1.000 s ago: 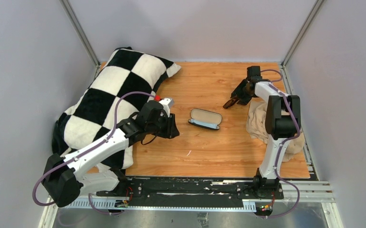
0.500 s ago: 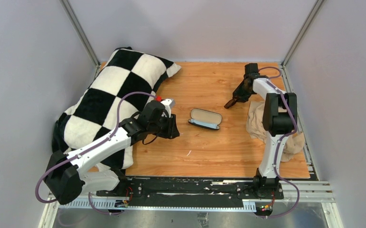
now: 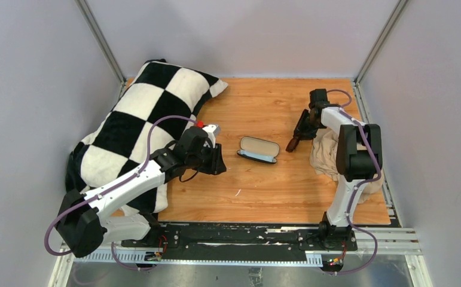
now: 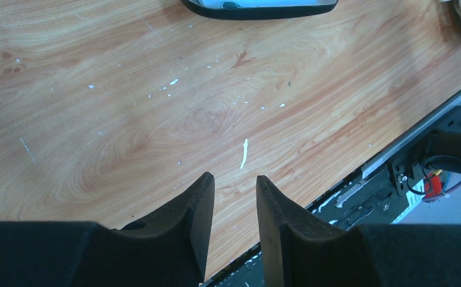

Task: Organize the sunglasses
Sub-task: Move the sunglasses to the center of the board.

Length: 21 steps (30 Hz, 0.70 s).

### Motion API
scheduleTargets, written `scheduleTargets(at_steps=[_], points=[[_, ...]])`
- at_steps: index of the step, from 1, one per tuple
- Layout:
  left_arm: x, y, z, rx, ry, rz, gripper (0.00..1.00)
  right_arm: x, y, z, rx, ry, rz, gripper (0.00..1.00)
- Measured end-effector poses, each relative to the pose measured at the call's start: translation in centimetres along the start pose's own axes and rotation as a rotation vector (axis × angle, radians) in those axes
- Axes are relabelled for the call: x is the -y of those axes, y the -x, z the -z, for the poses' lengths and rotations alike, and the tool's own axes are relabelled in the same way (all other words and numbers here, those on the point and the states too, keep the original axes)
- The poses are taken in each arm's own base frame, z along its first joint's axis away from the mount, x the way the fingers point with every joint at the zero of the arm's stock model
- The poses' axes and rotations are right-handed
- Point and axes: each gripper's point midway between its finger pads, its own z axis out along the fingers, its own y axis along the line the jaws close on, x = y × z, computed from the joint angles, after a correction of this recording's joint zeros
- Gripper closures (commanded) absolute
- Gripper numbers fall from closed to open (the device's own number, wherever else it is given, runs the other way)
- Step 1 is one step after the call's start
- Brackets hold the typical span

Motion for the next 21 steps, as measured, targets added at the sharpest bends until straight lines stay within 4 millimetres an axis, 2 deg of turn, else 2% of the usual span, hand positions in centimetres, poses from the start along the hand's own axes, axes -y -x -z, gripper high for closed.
scheduleTargets(at_steps=[5, 10, 14, 19, 21], points=[[0.2, -0.1, 0.0, -0.005, -0.011, 0.01, 0.62, 1.3, -4.2, 1.7, -0.077, 0.041, 0.104, 0.56], [0.8, -0.4, 0.0, -0.024, -0.041, 0.011, 0.61, 2.8, -8.4, 3.6, -0.152, 0.067, 0.179, 0.47], [1.1, -0.4, -0.1, -0.03, -0.062, 0.01, 0.56, 3.1, -10.5, 4.7, -0.191, 0.08, 0.231, 0.39], [1.8, 0.0, -0.9, -0.053, -0.084, 0.002, 0.54, 3.7, -12.5, 6.7, -0.189, 0.092, 0.259, 0.38], [2.3, 1.0, -1.7, -0.073, -0.086, -0.005, 0.54, 3.8, -12.9, 7.7, -0.171, 0.1, 0.262, 0.38]])
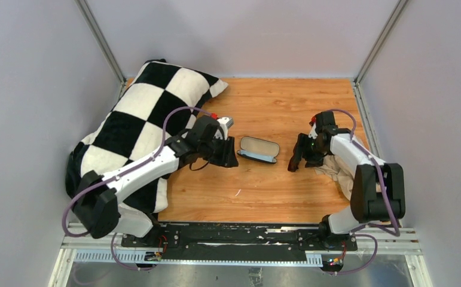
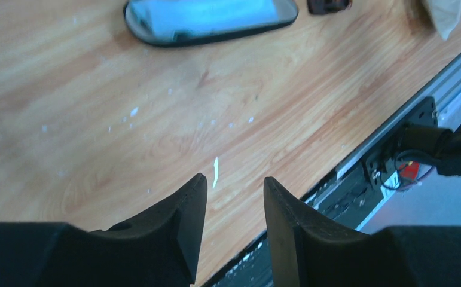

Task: Organize the sunglasses
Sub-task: Move the sunglasses to the center of the board, then adjust the sunglasses case at the center of the board.

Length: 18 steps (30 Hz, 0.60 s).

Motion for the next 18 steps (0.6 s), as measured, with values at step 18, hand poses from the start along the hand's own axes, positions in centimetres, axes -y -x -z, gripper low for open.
scheduleTargets(at_steps=[18], points=[[1.0, 12.0, -8.9, -0.055, 0.04, -0.428, 0.4, -2.2, -0.6, 6.9, 0.196, 0.087, 0.043, 0.39]])
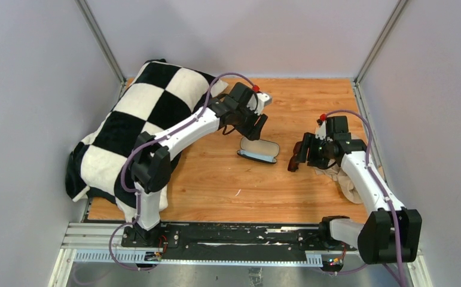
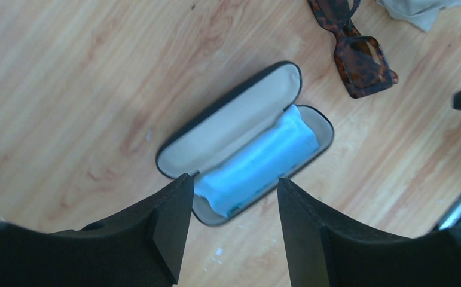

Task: Organize the sunglasses
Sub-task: Adjust the sunglasses case at the center of the board.

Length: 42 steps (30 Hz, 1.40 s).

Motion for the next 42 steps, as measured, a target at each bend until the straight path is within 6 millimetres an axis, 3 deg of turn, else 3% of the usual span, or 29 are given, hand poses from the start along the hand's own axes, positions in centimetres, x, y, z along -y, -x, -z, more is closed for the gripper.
scheduleTargets(at_steps=[4, 11, 23, 30, 42], points=[[-0.8, 0.6, -2.1, -0.023, -0.018, -0.149, 0.38, -0.5, -1.5, 0.3, -0.03, 0.036, -0.013, 0.39], [-2.3, -1.8, -5.3, -0.122, -0.05, -0.336, 0.37, -1.2, -2.7, 0.6, -0.058, 0.087, -0.025, 0.38], [-3.1, -1.6, -8.1, -0.134, -0.086, -0.49, 0.37, -1.4, -3.7, 0.3, -0.099, 0.104, -0.041, 0.39], [-2.8, -1.8, -8.5, -0.13, -0.132, -0.572, 0.38, -1.2, -4.8, 0.2, -0.126, 0.106, -0.051, 0.39], [-4.3, -4.0, -11.4, -0.196, -0.113, -0.59, 0.43, -0.8, -6.5, -0.2, -0.168, 0.1, -0.082, 0.4]])
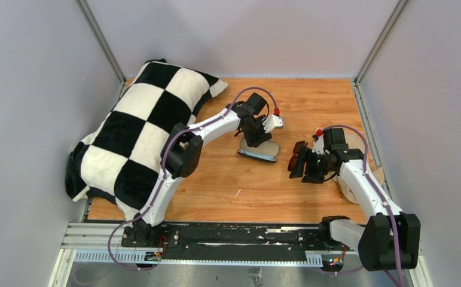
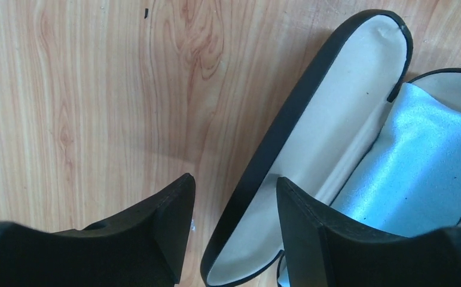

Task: Organize the sunglasses
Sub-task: Adjust the sunglasses case at the center of the board.

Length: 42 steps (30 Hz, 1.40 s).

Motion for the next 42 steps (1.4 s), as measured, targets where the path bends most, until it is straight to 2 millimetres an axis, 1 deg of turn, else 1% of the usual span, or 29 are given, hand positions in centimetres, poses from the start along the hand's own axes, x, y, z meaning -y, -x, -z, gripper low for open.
scheduleTargets(at_steps=[6, 11, 12, 13, 14, 16, 19, 22, 25, 28, 31, 33, 36, 39, 42], points=[[0.1, 0.0, -0.1, 0.001, -0.001, 0.006, 0.57, 0.0, 0.1, 0.0, 0.003, 0.001, -0.005, 0.4], [0.4, -0.6, 0.2, -0.011, 0.005, 0.022, 0.67, 0.0, 0.1, 0.0, 0.006, 0.0, -0.009, 0.41], [0.5, -0.7, 0.3, -0.014, 0.006, 0.029, 0.69, 0.0, 0.2, 0.0, 0.007, 0.0, -0.011, 0.41], [0.7, -0.9, 0.5, -0.017, 0.007, 0.037, 0.74, 0.0, 0.2, 0.0, 0.008, -0.001, -0.013, 0.41], [0.8, -1.0, 0.8, -0.02, 0.01, 0.045, 0.8, 0.0, 0.2, 0.0, 0.01, -0.002, -0.014, 0.4], [1.0, -1.1, 1.3, -0.017, 0.02, 0.065, 0.83, 0.0, 0.3, 0.0, 0.015, -0.004, -0.015, 0.41], [1.1, -1.0, 2.7, -0.015, 0.055, 0.106, 0.9, -0.1, 0.5, -0.1, 0.022, -0.002, -0.016, 0.41], [1.5, -1.8, 4.0, -0.028, 0.102, 0.182, 0.99, -0.1, 0.7, -0.2, 0.025, -0.001, -0.016, 0.41], [2.6, -2.7, 4.7, -0.024, 0.12, 0.283, 1.0, 0.0, 0.7, -0.4, 0.019, -0.003, -0.018, 0.41], [3.9, -3.9, 5.5, -0.024, 0.145, 0.421, 1.0, 0.2, 0.8, -0.7, 0.01, -0.009, -0.027, 0.41], [4.9, -5.2, 6.4, -0.029, 0.186, 0.566, 1.0, 0.4, 1.4, -1.0, 0.005, -0.032, -0.047, 0.42], [5.5, -5.9, 7.2, -0.03, 0.22, 0.657, 1.0, 0.6, 2.5, -1.1, 0.02, -0.058, -0.053, 0.43], [6.5, -6.7, 9.1, -0.006, 0.28, 0.814, 1.0, 0.9, 4.6, -1.3, 0.056, -0.097, -0.052, 0.43], [7.2, -6.7, 11.1, 0.058, 0.325, 0.93, 1.0, 1.1, 6.7, -1.9, 0.077, -0.123, -0.05, 0.41], [7.5, -6.5, 11.7, 0.111, 0.355, 1.007, 1.0, 1.4, 8.4, -2.8, 0.085, -0.144, -0.052, 0.39]])
